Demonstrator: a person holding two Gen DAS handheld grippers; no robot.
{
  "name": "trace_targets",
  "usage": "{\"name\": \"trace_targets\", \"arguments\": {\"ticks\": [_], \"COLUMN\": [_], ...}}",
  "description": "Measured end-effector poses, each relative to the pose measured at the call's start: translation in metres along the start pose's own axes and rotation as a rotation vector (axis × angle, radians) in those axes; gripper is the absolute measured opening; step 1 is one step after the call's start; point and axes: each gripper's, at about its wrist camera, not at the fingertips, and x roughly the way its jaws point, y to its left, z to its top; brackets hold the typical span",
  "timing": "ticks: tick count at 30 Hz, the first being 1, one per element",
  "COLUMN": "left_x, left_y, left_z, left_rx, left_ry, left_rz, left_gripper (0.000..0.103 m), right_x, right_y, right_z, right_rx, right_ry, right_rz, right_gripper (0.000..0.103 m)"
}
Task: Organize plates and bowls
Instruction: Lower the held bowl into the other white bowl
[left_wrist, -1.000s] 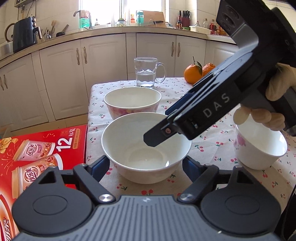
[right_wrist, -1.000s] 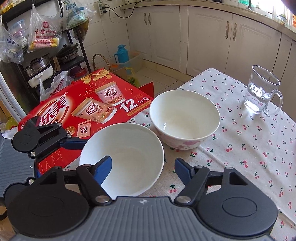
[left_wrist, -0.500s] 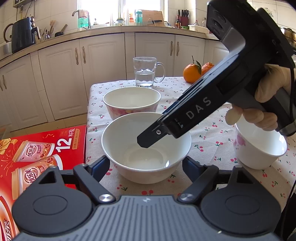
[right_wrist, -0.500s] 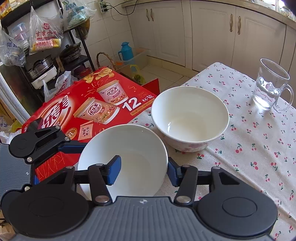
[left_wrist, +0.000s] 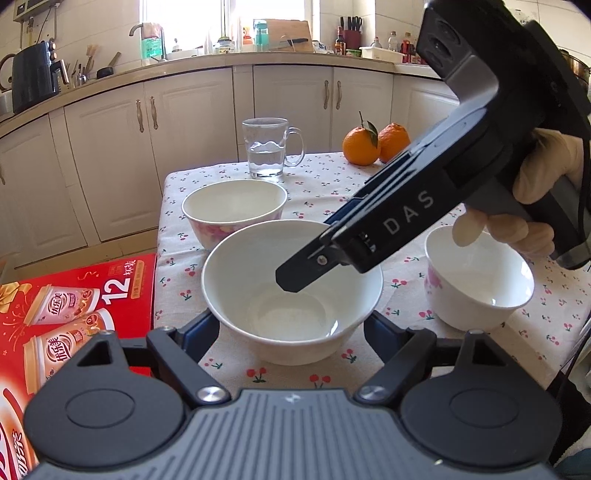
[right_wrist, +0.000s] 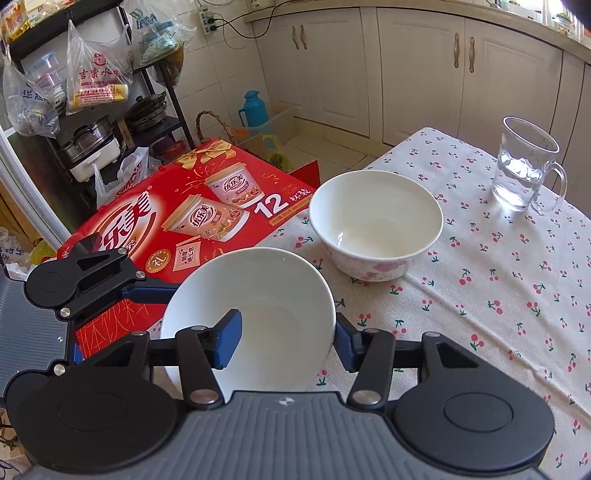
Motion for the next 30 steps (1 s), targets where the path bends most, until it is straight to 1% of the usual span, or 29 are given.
{"name": "trace_targets", "arguments": {"ticks": [8,21,26,30], "left_x": [-0.017,-0.045,-0.048,-0.043], "left_y": [-0.024,-0.063,-0.079,-0.090], "left_z": [0.002,0.008,0.017,0.025], "left_rx": [0.030,0.079,0.115,0.133], "left_ry": [0.000,-0.012,-0.034,-0.041], "left_rz": [-0.016,-0.015,-0.025,-0.054], "left_gripper": [0.085,0.085,0.085,0.085], "right_x": [-0.028,-0.074,-0.096,-0.112], "right_y": [0.005,0.014,0.012,0.005], "right_z": [-0.019,-0.049,-0.057,-0.064], "right_rx": [0.003,-0.011,-0.009,0.002], "right_ry": [-0.016,-0.064,-0.100,-0.125], "right_rz": [-0.007,-0.008,-0.026,-0.054], "right_gripper": [0.058,0.058,0.058,0.059]}}
